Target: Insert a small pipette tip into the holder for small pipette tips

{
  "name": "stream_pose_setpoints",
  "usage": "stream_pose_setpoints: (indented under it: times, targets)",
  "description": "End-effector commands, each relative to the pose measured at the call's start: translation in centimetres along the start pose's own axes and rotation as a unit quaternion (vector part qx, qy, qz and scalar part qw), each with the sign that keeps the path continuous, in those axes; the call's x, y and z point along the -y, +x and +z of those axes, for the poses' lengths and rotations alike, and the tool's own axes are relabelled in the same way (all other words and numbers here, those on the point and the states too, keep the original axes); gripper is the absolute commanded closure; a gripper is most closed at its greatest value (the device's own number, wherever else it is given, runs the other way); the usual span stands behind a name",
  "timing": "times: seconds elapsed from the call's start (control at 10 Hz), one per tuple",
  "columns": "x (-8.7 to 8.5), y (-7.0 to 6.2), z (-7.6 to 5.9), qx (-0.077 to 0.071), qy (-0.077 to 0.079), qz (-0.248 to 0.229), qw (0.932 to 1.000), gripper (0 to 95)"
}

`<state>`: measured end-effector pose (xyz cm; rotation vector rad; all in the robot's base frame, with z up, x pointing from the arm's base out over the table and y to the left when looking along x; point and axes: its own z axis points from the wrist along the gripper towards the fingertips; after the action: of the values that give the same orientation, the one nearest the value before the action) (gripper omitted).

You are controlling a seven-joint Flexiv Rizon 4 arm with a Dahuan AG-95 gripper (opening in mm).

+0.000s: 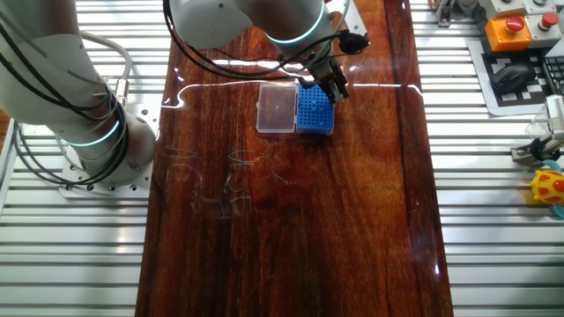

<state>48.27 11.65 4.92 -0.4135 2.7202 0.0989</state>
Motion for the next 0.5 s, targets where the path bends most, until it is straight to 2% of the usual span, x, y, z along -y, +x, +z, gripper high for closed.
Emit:
stream_pose_setpoints:
  times: [0.1, 0.2, 0.3, 0.5]
  targets:
    - [0.00, 0.11, -0.03, -0.002, 0.001, 0.000, 1.0000, 95.0]
    - [-0.01, 0.11, -0.06, -0.003, 0.001, -0.001, 1.0000, 95.0]
    - [-0.03, 0.10, -0.08, -0.002, 0.001, -0.002, 1.0000, 76.0]
    - [-0.05, 0.11, -0.17, -0.004, 0.000, -0.003, 1.0000, 76.0]
